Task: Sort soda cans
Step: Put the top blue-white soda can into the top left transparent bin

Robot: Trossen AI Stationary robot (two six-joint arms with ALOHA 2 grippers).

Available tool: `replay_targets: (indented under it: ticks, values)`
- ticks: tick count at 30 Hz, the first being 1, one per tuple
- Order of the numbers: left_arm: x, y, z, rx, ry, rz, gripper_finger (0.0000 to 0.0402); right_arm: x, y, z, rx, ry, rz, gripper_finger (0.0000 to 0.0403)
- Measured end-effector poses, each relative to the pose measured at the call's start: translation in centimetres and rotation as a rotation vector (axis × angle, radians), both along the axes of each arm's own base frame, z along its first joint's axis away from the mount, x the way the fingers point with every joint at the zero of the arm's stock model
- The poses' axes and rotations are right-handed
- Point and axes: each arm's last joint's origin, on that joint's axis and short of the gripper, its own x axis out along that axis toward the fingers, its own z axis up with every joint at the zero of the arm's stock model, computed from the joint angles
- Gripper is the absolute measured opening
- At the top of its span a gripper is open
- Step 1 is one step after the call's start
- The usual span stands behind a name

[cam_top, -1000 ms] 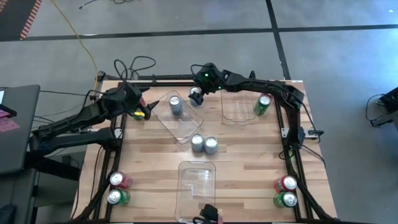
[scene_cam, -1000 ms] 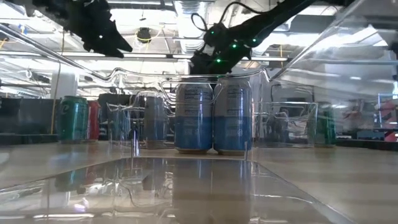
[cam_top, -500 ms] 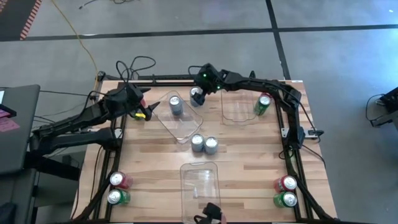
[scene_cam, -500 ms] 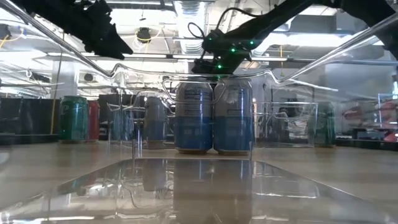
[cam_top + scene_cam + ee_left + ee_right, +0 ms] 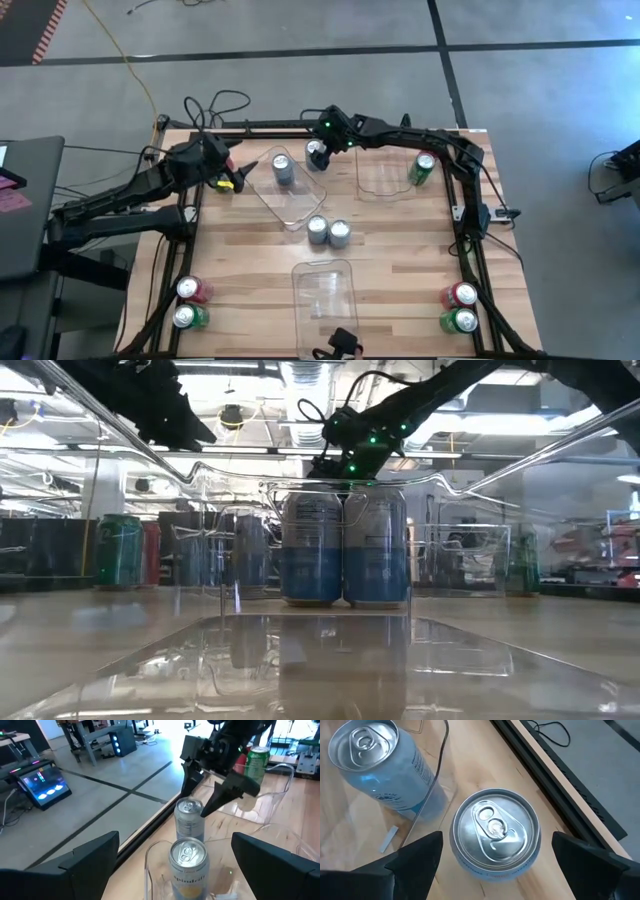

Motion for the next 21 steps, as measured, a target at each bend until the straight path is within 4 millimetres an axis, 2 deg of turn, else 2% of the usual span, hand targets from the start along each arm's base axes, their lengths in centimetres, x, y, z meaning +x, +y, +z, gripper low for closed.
replay_targets:
  ticks: [8, 12, 21]
  values:
    - [0.1, 0.0, 0.3, 0.013, -0.034, 0.001, 0.0382, 0.1, 0.3, 0.0, 0.006, 0.002, -0.005, 0.0367]
    - [0.0, 0.0, 0.2, 0.003, -0.029, 0.002, 0.0382, -0.2, 0.6, 0.0, 0.035, 0.059, -0.003, 0.0360]
    - [0.0, 0.0, 0.0, -0.006, -0.005, 0.001, 0.0382, -0.4, 1.2, 5.1, 0.011, 0.147, 0.088, 0.0390]
